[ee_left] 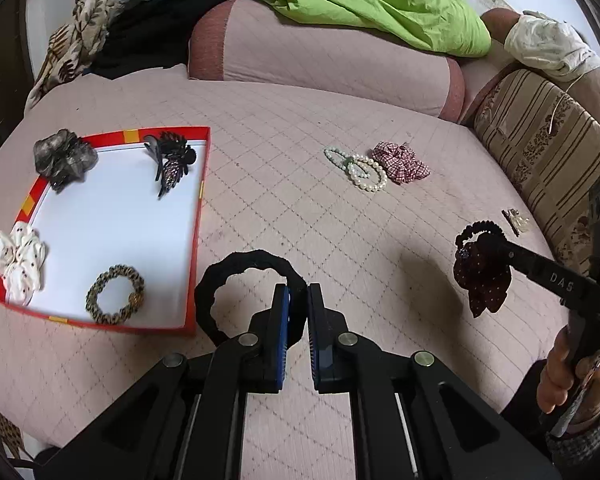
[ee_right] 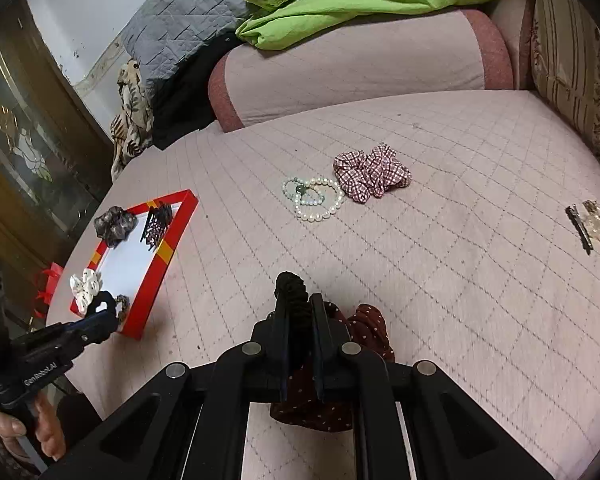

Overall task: Organize jewelry
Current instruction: 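Carry hair tie and red scrunchie into the tray and open both tools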

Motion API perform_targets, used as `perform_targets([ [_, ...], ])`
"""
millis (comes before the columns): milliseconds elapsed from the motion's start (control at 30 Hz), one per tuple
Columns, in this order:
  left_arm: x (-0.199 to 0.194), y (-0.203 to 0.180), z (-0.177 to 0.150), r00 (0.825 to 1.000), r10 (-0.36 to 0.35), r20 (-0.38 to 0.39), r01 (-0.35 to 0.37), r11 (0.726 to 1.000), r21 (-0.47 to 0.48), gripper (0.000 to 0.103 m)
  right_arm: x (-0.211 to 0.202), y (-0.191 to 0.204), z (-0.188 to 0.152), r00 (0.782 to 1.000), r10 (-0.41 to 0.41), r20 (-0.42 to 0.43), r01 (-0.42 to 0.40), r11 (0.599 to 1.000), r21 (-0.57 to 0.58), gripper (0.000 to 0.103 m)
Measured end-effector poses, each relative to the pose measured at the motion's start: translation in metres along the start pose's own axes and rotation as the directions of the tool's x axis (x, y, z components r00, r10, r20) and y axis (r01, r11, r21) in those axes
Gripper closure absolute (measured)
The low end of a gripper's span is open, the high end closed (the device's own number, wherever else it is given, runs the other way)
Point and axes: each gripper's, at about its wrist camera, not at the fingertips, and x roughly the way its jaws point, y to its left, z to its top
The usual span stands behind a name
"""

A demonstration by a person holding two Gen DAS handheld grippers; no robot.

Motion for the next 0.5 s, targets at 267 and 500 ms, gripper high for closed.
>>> perform_targets([
  [267, -0.016, 0.002, -0.010, 1.000, -0.008, 0.024, 0.008, 1.000, -0.013, 0.094, -0.013, -0.016, -0.007, 1.000, 0.026, 0.017, -0.027, 0.997, 0.078, 0.091],
  [500, -0.016, -0.001, -0.014, 1.000, -0.019, 0.022, 0.019, 1.000, -0.017, 0.094, -0.022, -0.010, -0.009, 0.999, 0.015, 0.028, -0.016, 0.999, 0.039, 0.093],
])
